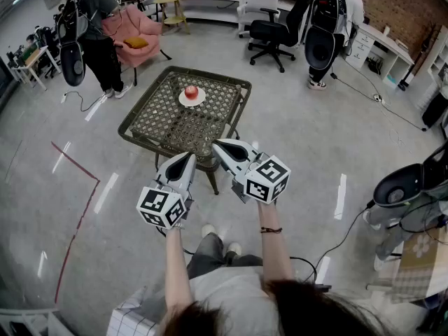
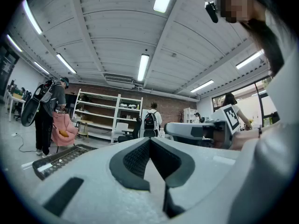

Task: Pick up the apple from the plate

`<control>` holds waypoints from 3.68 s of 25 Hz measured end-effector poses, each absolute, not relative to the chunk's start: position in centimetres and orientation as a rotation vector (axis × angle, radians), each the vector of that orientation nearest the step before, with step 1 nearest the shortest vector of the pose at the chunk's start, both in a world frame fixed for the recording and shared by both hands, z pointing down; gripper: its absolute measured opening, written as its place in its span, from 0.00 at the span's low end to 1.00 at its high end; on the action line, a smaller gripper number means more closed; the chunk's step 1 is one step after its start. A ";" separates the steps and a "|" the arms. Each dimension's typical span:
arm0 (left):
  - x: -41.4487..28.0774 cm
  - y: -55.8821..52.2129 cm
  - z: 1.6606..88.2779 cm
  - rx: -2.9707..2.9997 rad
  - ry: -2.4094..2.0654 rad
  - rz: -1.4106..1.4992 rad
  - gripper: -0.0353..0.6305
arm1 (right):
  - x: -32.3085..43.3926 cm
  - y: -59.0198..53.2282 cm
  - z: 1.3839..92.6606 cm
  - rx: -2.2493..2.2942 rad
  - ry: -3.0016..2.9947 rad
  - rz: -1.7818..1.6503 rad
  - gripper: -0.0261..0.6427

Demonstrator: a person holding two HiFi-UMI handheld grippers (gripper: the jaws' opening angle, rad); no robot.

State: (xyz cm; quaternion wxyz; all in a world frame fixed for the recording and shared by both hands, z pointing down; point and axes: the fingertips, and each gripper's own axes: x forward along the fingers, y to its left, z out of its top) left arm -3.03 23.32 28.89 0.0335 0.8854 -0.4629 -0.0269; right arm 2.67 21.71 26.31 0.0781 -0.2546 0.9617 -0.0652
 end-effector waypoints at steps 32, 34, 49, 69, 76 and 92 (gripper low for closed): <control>-1.7 17.3 31.3 2.669 -1.316 -0.026 0.07 | 1.7 16.1 29.5 -0.757 2.899 -0.335 0.05; -2.0 16.3 31.3 2.663 -1.319 -0.008 0.07 | 1.5 15.2 29.6 -0.762 2.909 -0.348 0.05; -3.4 9.2 32.9 2.656 -1.293 0.013 0.07 | 0.4 8.3 31.4 -0.786 2.918 -0.381 0.05; -6.2 4.8 34.3 2.686 -1.213 0.019 0.07 | -3.0 4.1 33.0 -0.854 2.921 -0.392 0.05; -7.1 3.7 34.0 2.683 -1.219 0.015 0.07 | -3.6 3.2 32.8 -0.852 2.921 -0.381 0.05; -7.7 -1.4 35.9 2.604 -1.284 0.081 0.07 | -2.9 -3.1 33.6 -0.845 2.918 -0.426 0.05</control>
